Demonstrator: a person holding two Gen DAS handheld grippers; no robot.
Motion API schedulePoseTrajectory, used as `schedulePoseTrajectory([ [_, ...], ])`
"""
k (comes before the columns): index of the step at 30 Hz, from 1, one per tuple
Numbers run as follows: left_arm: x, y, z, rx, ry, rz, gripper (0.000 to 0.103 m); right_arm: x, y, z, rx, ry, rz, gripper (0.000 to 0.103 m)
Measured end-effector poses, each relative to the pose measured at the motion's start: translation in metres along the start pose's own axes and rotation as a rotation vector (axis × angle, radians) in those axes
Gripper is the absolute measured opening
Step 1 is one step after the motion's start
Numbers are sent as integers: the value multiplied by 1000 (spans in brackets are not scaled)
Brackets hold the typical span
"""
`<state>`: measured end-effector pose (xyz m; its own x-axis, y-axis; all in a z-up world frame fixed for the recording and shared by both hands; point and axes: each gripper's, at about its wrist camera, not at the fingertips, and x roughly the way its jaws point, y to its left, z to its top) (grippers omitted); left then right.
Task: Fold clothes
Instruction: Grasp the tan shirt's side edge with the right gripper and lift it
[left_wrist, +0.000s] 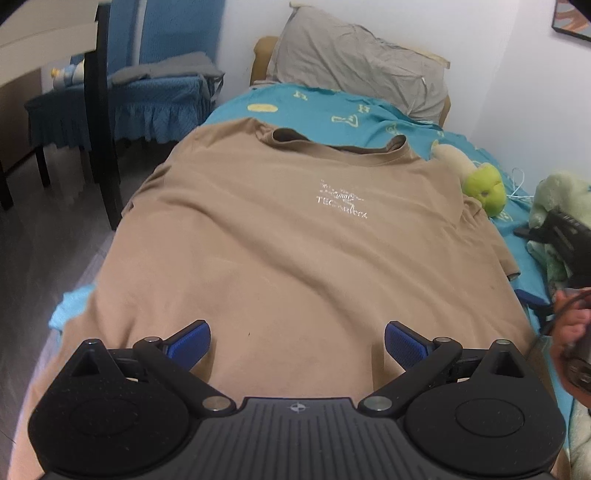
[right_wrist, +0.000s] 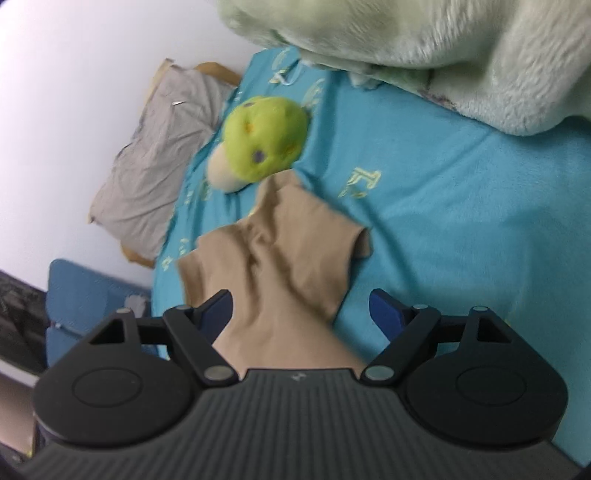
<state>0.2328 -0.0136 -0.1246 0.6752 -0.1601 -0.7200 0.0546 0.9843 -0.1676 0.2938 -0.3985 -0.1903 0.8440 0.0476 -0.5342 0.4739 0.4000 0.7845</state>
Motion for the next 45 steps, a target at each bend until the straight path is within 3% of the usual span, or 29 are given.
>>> schedulePoseTrajectory([
  [4, 5, 5, -4, -25, 3, -14, 102, 25, -2, 7, -31, -41, 67, 83],
  [7, 10, 8, -3, -44, -1, -28, 102, 42, 4, 12, -68, -45, 86, 69],
  [8, 12, 8, -3, -50, -3, -32, 102, 47, 6, 14, -89, -44, 82, 59],
  [9, 14, 8, -3, -53, -5, -31, 102, 50, 9, 15, -121, -44, 75, 38],
  [11, 18, 8, -3, -57, -9, -23, 102, 48, 18, 15, -208, -77, 53, 9],
  [13, 21, 7, -3, -61, -11, -16, 102, 31, 27, 13, -283, -185, 71, 5],
  [17, 21, 6, -4, -53, -8, -12, 102, -5, 31, 20, -261, -347, 61, 5],
  [20, 18, 6, -5, -46, -6, -13, 102, -11, 23, 23, -256, -338, 35, 5],
  [25, 16, 4, -8, -31, -6, -13, 102, 3, -11, 29, -76, -209, 97, 10],
  [26, 16, 4, -8, -29, -4, -13, 102, 9, -12, 29, -77, -191, 110, 16],
  [28, 17, 4, -8, -27, -5, -13, 102, 20, -14, 29, -80, -155, 137, 52],
  [29, 17, 4, -8, -25, -7, -13, 102, 26, -15, 29, -81, -137, 150, 77],
  [30, 17, 4, -9, -23, -10, -13, 103, 31, -16, 29, -82, -120, 163, 84],
  [35, 19, 6, -8, -29, -19, -17, 103, 56, -16, 37, -101, -82, 205, 83],
  [43, 22, 4, -8, -1, -35, -23, 103, 89, -6, 56, -93, -75, 203, 83],
  [44, 23, 3, -8, 7, -36, -21, 103, 93, -5, 58, -92, -74, 203, 82],
  [45, 23, 2, -8, 14, -38, -19, 103, 97, -4, 60, -91, -73, 203, 74],
])
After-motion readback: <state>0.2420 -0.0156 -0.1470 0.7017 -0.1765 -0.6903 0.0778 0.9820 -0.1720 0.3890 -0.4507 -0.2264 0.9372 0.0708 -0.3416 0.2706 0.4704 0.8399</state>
